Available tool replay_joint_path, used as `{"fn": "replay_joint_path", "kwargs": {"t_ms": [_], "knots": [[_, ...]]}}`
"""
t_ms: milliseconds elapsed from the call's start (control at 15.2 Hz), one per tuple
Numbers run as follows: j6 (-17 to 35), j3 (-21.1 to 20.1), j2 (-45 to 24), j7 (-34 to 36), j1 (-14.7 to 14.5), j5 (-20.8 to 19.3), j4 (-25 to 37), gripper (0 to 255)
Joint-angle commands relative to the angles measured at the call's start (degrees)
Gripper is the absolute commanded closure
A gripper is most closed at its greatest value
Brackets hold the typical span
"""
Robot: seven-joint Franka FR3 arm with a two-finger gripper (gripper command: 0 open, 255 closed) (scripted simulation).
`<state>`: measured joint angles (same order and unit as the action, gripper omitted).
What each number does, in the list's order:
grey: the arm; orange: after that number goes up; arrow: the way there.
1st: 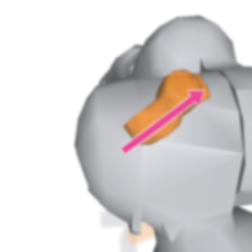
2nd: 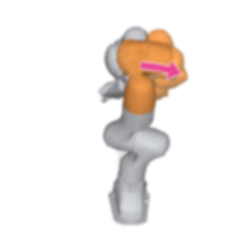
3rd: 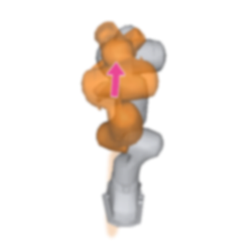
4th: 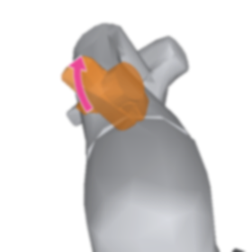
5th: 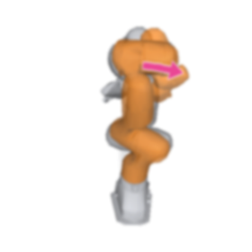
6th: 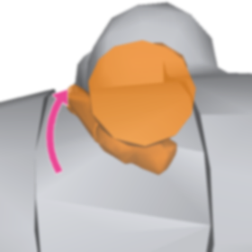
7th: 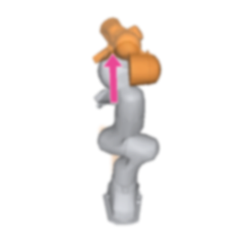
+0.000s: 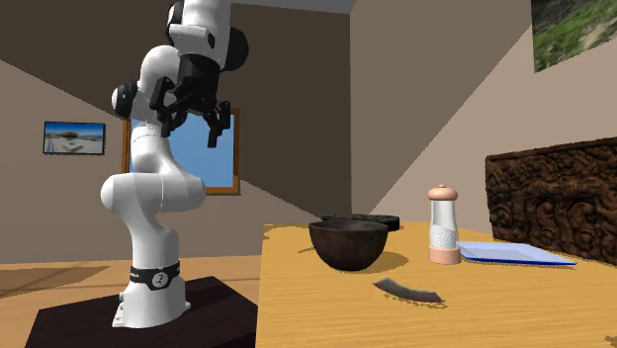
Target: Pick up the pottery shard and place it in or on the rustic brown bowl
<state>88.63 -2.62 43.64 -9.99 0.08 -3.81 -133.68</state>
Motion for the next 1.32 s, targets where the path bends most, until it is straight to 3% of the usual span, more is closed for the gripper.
{"fn": "replay_joint_path", "kwargs": {"t_ms": [0,660,1254], "knots": [[0.0,0.0,0.0,0.0,0.0,0.0,0.0,0],[15.8,-7.5,-16.0,4.6,-2.2,-1.8,2.1,0],[25.6,-14.1,-33.4,11.1,-2.9,-8.8,9.9,0]]}}
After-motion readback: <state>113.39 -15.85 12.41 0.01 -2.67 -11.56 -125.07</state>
